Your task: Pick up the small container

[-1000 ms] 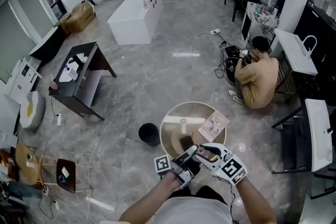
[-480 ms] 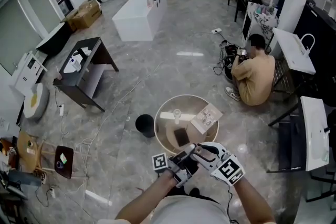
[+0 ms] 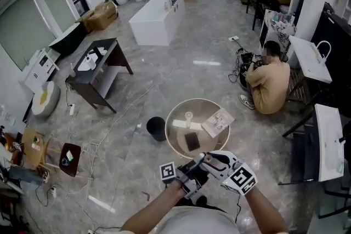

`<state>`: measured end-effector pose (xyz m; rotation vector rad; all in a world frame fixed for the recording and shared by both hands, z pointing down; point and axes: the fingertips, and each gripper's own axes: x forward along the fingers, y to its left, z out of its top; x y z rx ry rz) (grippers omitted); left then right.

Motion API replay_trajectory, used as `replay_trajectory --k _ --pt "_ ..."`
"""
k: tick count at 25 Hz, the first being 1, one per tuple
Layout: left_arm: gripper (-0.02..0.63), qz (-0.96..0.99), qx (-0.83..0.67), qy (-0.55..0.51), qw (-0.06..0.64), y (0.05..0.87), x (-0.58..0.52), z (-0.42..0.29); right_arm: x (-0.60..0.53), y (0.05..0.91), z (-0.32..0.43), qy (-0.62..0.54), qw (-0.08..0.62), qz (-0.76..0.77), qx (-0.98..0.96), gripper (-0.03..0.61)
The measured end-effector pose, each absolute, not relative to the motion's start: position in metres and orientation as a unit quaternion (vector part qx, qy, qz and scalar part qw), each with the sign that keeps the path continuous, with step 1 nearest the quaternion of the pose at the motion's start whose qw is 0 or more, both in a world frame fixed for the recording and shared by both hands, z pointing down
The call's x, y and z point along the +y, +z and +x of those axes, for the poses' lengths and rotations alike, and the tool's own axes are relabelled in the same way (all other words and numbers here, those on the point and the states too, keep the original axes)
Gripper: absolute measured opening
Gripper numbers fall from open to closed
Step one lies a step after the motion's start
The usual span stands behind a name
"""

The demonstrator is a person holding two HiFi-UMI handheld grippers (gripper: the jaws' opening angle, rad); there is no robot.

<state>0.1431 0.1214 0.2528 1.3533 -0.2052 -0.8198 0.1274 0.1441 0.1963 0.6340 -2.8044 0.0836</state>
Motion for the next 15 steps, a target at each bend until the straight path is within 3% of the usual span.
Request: replay_trajectory --k 15 --pt "0.322 0.618 -0.108 -0.357 0.692 0.227 0.129 0.079 0.153 0.175 0.067 0.038 0.106 0.200 -0.973 0.150"
